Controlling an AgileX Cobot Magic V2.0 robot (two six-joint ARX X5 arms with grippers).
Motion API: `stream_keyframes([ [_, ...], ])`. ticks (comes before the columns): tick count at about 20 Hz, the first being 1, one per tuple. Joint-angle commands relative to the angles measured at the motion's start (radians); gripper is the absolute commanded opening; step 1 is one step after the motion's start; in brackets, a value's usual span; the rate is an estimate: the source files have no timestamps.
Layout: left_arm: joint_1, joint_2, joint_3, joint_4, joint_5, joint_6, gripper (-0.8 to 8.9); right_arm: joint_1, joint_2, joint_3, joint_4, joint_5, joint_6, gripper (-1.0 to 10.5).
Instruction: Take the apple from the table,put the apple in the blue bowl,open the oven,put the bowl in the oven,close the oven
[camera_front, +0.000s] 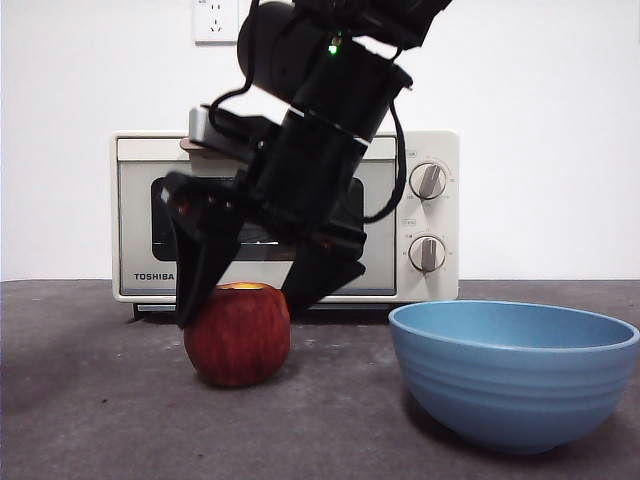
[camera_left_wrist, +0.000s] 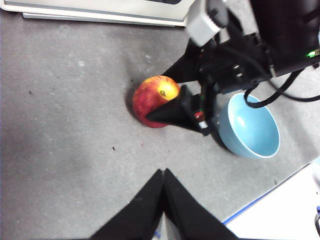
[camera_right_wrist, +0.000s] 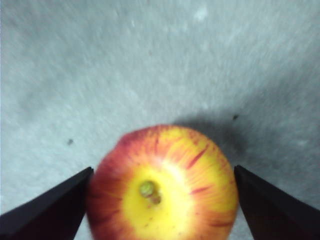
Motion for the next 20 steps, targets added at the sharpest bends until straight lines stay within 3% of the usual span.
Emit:
stream_keyframes([
  [1, -0.002, 0.005, 0.019, 0.007, 0.005, 0.008, 0.07, 0.011, 0.043, 0.022, -0.003, 0.002, -0.011, 4.5],
  [11, -0.002, 0.005, 0.019, 0.006, 0.005, 0.009, 0.07, 0.019, 0.011, 0.025, -0.030, 0.016, 0.006, 3.4],
  [20, -0.002, 0.005, 0.019, 0.035, 0.005, 0.009, 0.07, 0.017, -0.302, 0.033, -0.259, 0.041, 0.013, 3.4],
])
